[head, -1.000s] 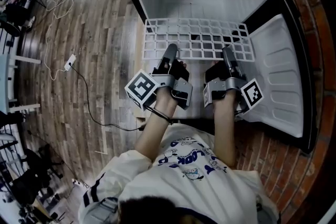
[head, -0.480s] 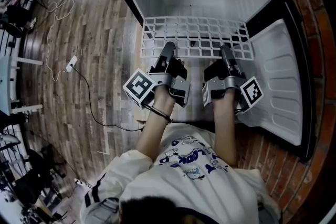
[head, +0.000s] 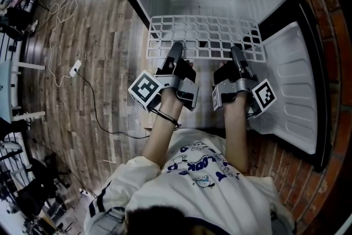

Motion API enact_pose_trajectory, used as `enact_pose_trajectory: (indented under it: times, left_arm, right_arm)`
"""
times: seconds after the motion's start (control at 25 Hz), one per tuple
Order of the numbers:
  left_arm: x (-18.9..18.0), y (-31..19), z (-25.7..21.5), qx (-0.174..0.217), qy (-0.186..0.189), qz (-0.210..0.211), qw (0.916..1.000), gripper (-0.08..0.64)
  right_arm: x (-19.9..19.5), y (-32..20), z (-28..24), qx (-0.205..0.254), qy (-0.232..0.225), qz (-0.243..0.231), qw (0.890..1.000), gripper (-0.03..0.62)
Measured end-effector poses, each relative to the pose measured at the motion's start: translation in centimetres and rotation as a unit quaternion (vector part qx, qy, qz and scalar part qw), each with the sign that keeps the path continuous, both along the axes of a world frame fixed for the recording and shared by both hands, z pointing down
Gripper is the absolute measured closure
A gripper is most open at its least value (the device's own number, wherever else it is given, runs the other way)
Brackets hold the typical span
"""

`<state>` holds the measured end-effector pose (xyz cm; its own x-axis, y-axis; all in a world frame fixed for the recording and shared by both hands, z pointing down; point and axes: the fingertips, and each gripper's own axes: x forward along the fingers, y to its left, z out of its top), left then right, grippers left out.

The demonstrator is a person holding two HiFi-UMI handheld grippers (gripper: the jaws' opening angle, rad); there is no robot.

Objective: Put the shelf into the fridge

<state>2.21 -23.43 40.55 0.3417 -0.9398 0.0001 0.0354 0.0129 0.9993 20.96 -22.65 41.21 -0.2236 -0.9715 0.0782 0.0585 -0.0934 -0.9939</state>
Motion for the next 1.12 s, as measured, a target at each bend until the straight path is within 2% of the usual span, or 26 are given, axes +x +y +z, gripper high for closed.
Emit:
enact_pose_trajectory:
  times: [1.12]
  left_arm:
    - [-0.08,-0.05,0.37,0.001,-0.012,-0.003,0.9999,0.523]
  right_arm:
    - [0.03,-0.07,0.03,-0.005,0.004,0.000,1.000,0.541]
